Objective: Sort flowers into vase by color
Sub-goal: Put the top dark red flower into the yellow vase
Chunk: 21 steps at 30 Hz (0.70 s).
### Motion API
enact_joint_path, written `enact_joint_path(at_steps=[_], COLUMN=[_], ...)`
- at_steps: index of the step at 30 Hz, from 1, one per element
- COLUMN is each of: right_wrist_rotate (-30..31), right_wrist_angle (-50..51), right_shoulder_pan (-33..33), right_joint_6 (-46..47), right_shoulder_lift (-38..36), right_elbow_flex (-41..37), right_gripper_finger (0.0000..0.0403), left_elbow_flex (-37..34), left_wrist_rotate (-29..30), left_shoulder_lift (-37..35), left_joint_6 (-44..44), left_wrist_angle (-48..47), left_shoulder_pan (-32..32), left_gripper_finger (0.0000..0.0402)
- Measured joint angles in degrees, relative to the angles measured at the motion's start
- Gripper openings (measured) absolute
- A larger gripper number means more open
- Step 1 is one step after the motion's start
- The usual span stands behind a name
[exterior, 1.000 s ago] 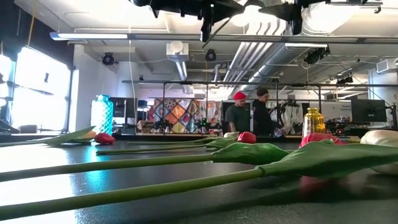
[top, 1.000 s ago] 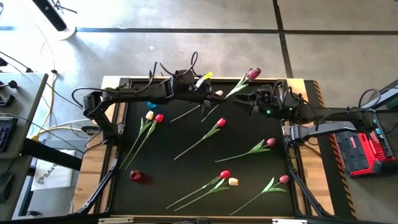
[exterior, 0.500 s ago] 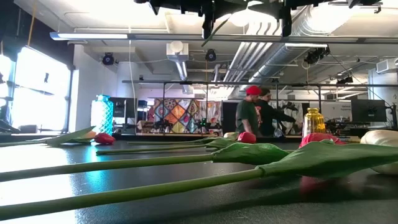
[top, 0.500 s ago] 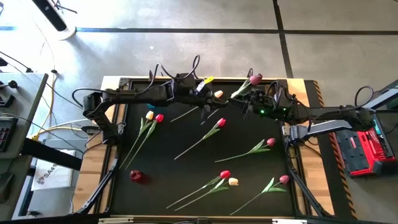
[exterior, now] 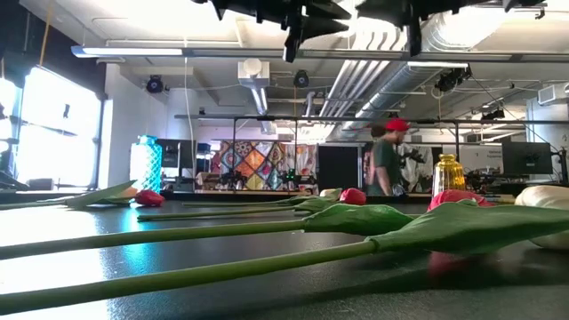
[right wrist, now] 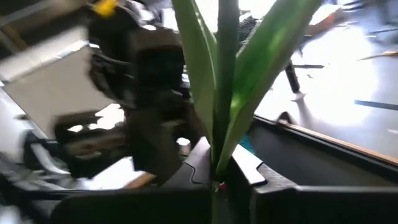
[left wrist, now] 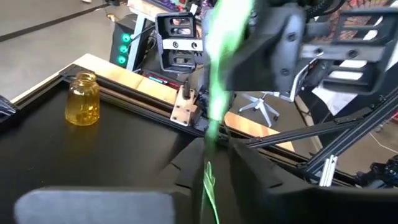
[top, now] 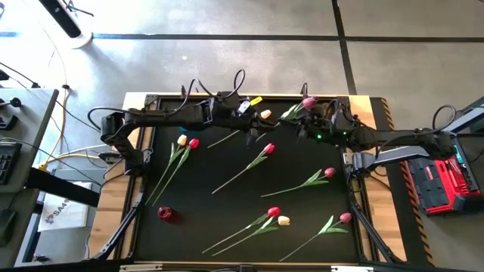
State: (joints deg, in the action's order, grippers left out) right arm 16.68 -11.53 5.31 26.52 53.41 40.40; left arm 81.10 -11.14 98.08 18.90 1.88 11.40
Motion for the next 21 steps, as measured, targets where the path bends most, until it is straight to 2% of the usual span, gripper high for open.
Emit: enact_joint_path(at_steps=[2,6,9,17,21], right_wrist_rotate=[3.0,8.9,12.8,24.1,26.4], right_wrist_angle=[4.1,13.0,19.1,28.6,29.3], right_shoulder_pan=[0.7,3.2,5.7,14.5,19.9], right_joint_6=[-0.2,0.7,1.9,1.3,-1.1], right_shoulder_lift=[-1.1,-3.5,-5.4,-10.6,-13.6], right_elbow_flex=[0.0,0.0,0.0,0.0,0.3], right_gripper_finger=[0.0003,0.0002,0.0002,0.0001,0.0], left_elbow_flex=[0.0,0.0,0.0,0.0,0.0], left_wrist_rotate=[0.9,7.2,7.8,7.8,7.1], left_shoulder_lift=[0.0,0.0,0.0,0.0,0.0], left_joint_6=[0.0,-0.4,-1.3,-2.5,-2.6], left_wrist_angle=[-1.3,-6.7,-10.8,-15.6,-16.5], left_shoulder_pan=[0.0,-0.3,-0.3,-0.6,-0.6], left_gripper_finger=[0.0093,0.0126,0.0141,0.0147,0.0147])
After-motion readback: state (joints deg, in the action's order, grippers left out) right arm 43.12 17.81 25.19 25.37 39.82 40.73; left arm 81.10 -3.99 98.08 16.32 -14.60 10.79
